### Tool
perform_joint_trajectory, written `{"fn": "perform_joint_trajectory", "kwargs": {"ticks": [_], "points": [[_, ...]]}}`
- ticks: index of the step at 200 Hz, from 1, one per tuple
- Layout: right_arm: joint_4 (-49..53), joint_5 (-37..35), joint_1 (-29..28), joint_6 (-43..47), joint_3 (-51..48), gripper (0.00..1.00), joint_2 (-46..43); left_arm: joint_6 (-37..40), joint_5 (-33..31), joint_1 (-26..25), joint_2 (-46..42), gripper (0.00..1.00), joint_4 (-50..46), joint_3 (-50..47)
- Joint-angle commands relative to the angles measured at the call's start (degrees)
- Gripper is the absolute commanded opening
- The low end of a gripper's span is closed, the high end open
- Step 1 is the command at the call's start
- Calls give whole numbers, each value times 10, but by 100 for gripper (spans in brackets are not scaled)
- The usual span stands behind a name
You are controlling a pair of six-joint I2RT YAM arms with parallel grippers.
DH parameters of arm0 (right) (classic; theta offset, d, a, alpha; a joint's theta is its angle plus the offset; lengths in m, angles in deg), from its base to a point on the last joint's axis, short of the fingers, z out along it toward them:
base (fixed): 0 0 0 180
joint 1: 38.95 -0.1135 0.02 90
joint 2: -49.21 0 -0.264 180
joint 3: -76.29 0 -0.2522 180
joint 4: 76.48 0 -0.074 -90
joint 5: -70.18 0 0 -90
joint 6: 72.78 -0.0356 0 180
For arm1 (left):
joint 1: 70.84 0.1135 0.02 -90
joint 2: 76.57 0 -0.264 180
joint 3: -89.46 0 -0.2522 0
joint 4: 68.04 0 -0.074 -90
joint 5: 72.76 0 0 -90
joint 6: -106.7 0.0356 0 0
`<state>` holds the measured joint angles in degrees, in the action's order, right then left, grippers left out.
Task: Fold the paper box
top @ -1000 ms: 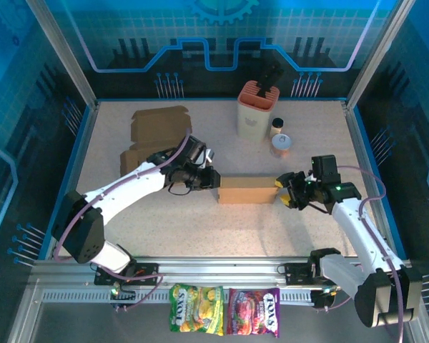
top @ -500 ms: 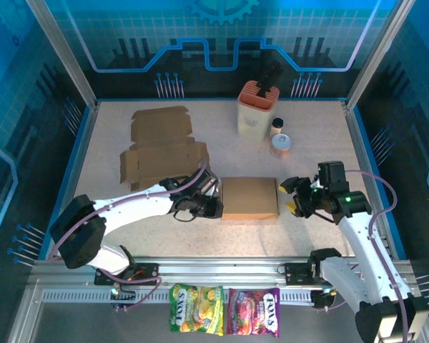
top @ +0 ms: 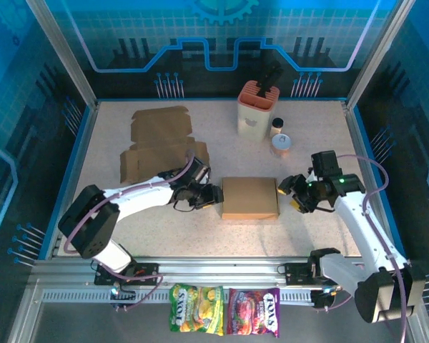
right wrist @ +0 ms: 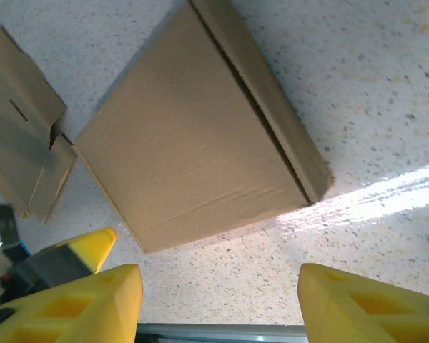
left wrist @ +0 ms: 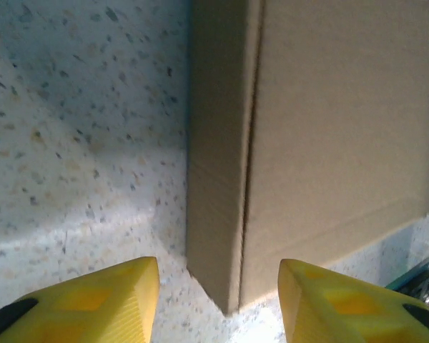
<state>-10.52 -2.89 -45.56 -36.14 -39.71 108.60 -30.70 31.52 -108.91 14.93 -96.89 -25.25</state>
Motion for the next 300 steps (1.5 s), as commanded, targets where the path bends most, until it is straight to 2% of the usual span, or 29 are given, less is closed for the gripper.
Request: {"fn": "perform_joint_trajectory", "kwargs": {"ticks": [1, 54, 116, 154, 203, 230, 260, 279, 300], "points": [[7, 1, -12, 51, 36, 61, 15, -19, 49, 3, 41, 45, 22, 30], [8, 3, -17, 67, 65, 60, 31, -62, 73, -4, 94, 34, 87, 44], [26, -12, -13, 78, 88, 59, 24, -134, 81, -66, 212, 22, 149, 154], [38, -16, 0, 89, 98, 59, 15, -170, 90, -90, 298, 19, 165, 263], [48, -12, 11, 106, 117, 60, 13, -157, 108, -110, 374, 21, 147, 384], [41, -6, 10, 113, 126, 60, 13, -132, 88, -103, 335, 29, 120, 367], [31, -13, 2, 116, 129, 60, 12, -115, 54, -62, 220, 36, 100, 273], [16, -21, -15, 111, 128, 60, 18, -97, 47, -10, 145, 37, 69, 203], [-9, -23, -50, 94, 130, 60, 38, -54, 39, 77, 73, 36, 7, 140]]}}
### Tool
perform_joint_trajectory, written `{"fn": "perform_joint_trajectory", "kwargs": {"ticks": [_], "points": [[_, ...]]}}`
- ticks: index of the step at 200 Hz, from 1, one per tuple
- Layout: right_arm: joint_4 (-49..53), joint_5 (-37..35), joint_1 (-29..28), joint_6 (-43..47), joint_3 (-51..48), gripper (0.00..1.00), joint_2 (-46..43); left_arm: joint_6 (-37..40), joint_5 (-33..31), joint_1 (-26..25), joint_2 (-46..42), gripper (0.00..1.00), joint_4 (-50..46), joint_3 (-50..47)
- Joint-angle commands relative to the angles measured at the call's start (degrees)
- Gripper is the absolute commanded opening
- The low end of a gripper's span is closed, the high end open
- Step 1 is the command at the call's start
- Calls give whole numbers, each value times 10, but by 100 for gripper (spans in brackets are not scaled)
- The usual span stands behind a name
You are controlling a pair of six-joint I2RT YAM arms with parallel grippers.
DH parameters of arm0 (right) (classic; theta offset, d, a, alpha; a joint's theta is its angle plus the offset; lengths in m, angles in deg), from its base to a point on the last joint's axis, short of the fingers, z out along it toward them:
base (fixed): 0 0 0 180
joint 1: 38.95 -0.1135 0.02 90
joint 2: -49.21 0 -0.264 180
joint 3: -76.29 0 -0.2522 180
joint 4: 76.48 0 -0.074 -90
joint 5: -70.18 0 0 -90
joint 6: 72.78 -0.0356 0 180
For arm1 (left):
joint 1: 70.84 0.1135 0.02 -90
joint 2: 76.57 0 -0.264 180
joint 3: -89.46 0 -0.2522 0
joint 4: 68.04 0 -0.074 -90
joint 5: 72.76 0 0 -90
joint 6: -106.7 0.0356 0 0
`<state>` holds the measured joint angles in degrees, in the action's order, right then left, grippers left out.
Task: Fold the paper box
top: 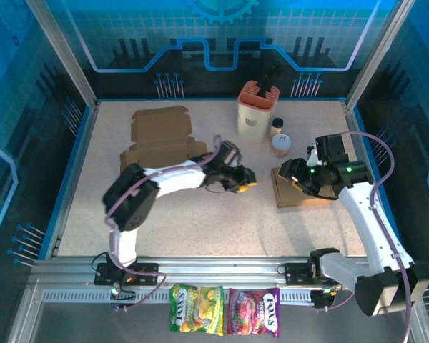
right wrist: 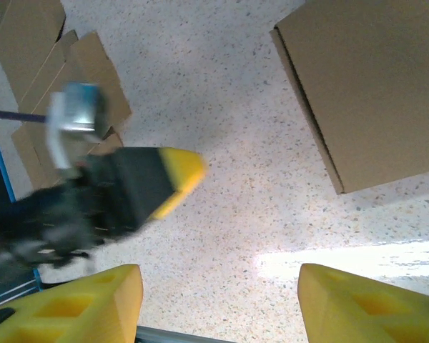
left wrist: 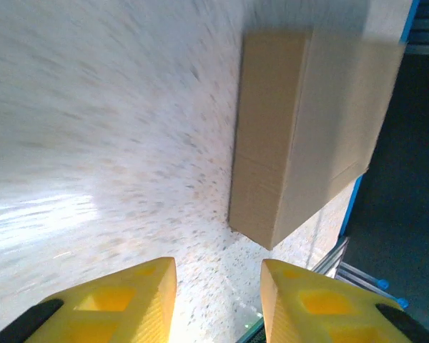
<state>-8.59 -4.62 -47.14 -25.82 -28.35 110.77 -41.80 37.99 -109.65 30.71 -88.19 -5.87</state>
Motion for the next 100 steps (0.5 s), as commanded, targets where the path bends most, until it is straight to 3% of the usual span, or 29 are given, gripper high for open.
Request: {"fn": "perform_joint_trajectory", "kwargs": {"ticks": [1, 27, 60, 79, 100], "points": [[-30, -5, -36, -11, 17, 60, 18, 60, -25, 89, -88, 36, -83, -56], [-79, -9, -92, -43, 21, 59, 49, 144, -37, 217, -130, 35, -184, -72], [-123, -4, -144, -74, 31, 59, 93, 225, -57, 364, -108, 34, -257, -44], [-132, 5, -160, -79, 42, 59, 118, 252, -66, 404, -72, 33, -273, -29], [-147, 15, -169, -90, 43, 59, 137, 249, -51, 412, -43, 31, -254, -42]]}}
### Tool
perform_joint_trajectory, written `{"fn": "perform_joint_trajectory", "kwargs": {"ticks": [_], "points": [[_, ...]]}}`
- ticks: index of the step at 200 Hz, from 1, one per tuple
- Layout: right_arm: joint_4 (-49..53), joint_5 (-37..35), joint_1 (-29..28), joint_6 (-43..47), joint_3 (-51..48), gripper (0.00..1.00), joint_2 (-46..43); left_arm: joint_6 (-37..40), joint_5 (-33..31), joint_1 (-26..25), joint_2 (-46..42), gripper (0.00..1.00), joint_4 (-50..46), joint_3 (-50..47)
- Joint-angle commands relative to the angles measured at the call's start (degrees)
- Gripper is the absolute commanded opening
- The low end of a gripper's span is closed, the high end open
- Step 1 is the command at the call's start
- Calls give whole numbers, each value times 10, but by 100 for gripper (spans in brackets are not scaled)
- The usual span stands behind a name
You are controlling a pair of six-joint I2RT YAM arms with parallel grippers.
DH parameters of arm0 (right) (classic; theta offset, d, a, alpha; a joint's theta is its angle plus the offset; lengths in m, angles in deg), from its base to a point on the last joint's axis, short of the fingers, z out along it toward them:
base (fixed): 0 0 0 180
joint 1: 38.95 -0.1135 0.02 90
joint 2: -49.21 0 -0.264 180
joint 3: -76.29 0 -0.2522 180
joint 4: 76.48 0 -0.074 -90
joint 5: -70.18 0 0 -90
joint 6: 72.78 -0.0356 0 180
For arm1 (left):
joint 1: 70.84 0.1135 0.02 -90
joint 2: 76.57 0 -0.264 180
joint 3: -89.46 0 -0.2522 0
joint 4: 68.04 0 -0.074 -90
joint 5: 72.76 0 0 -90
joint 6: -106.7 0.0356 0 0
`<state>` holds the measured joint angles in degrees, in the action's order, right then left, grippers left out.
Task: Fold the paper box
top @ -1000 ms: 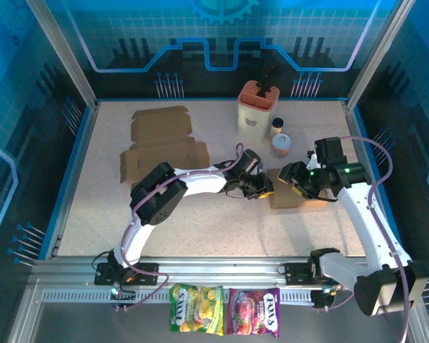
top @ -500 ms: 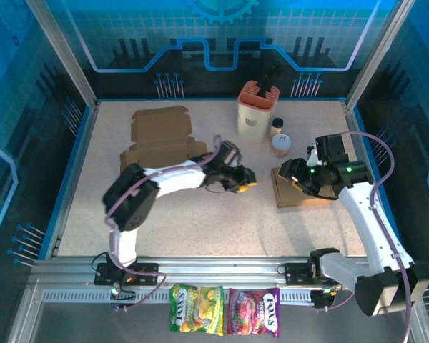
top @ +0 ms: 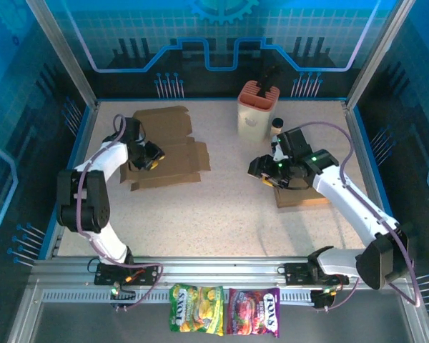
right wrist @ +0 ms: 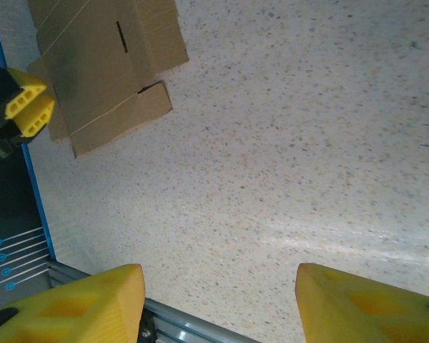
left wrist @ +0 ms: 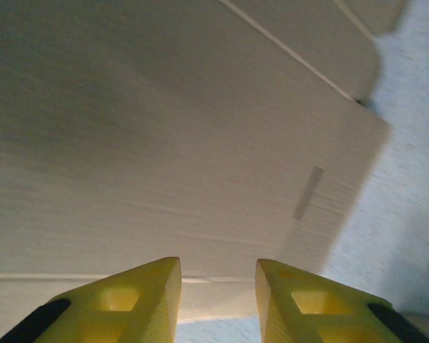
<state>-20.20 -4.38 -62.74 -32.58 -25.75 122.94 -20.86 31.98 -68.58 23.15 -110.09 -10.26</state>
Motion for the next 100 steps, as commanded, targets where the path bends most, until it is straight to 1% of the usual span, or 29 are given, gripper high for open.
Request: {"fn": "perform_joint_trajectory", "kwargs": {"ticks": [1, 19, 34, 49, 74, 100], "points": [[-32, 12, -13, -24, 17, 59, 16, 39, 10, 1, 33, 31, -34, 0], [-51, 23, -16, -43, 2, 59, 23, 0, 30, -12, 24, 28, 16, -46], [-64, 24, -20, -56, -9, 59, 24, -32, 32, -38, 7, 28, 52, -85], [-82, 29, -22, -69, -23, 59, 26, -81, 36, -72, -13, 26, 92, -127], [-143, 47, -22, -109, -61, 59, 32, -205, 37, -142, -52, 23, 201, -216], [-216, 56, -24, -156, -96, 59, 42, -314, 25, -221, -70, 22, 288, -266]]}}
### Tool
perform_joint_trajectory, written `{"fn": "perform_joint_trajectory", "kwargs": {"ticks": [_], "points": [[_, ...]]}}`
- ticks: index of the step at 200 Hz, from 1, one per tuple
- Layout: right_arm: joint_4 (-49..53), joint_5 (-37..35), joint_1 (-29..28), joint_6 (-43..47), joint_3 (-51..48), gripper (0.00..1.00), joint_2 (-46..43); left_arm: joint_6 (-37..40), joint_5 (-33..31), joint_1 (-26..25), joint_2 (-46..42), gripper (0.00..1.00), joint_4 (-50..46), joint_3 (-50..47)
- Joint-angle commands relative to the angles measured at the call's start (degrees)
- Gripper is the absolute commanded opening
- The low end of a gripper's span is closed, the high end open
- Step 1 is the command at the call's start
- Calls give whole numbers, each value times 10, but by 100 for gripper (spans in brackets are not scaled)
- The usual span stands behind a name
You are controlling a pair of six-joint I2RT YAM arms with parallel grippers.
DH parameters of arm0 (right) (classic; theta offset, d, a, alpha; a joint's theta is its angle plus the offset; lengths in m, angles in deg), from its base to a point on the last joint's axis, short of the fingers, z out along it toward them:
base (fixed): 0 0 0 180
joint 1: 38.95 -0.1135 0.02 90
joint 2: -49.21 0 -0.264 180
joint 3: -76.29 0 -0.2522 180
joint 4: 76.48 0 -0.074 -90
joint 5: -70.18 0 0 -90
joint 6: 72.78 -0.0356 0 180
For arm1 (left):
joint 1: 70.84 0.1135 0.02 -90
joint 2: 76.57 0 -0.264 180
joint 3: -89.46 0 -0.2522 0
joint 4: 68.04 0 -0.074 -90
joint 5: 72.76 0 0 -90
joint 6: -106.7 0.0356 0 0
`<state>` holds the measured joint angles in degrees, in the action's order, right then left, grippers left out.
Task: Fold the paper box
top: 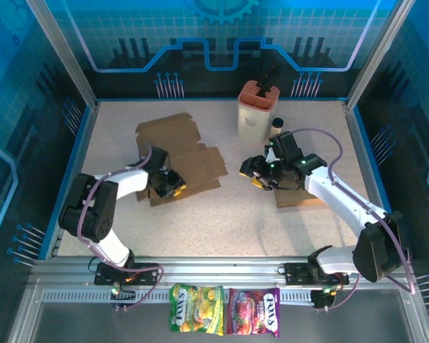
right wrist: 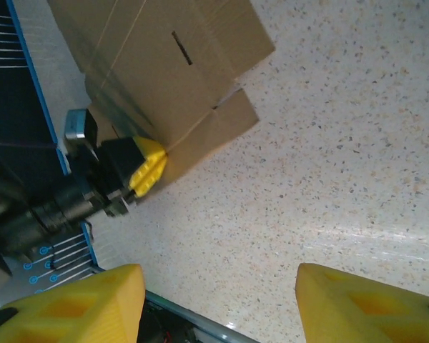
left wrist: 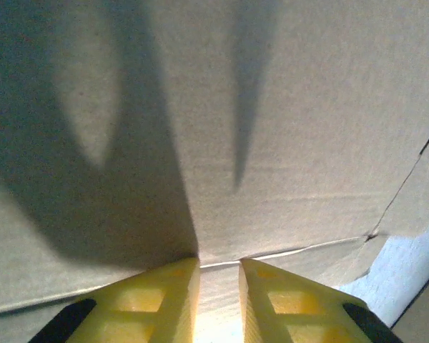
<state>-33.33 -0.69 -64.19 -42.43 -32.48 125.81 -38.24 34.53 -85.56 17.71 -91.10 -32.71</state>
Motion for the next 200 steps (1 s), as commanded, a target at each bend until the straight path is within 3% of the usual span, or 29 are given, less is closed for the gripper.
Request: {"fn": "perform_joint_trajectory", "kwargs": {"ticks": [1, 28, 78, 103, 137, 168, 200], "points": [[-88, 18, -10, -60, -30, 59, 14, -144, -1, -55, -16, 22, 100, -43], [-156, 11, -12, -116, -66, 59, 30, -194, -29, -104, -57, 23, 123, -53], [-274, -21, -14, -185, -127, 58, 77, -124, -28, -86, -149, 32, 0, -18], [-328, -33, -17, -222, -145, 56, 107, -71, -21, -38, -173, 33, -58, -21], [-376, -49, -28, -237, -147, 55, 148, 11, -10, 72, -168, 33, -104, 6], [-436, -60, -27, -251, -149, 52, 181, 95, -2, 145, -115, 33, -149, 76], [-460, -63, -30, -256, -143, 52, 209, 146, -5, 174, -34, 33, -146, 145]]}}
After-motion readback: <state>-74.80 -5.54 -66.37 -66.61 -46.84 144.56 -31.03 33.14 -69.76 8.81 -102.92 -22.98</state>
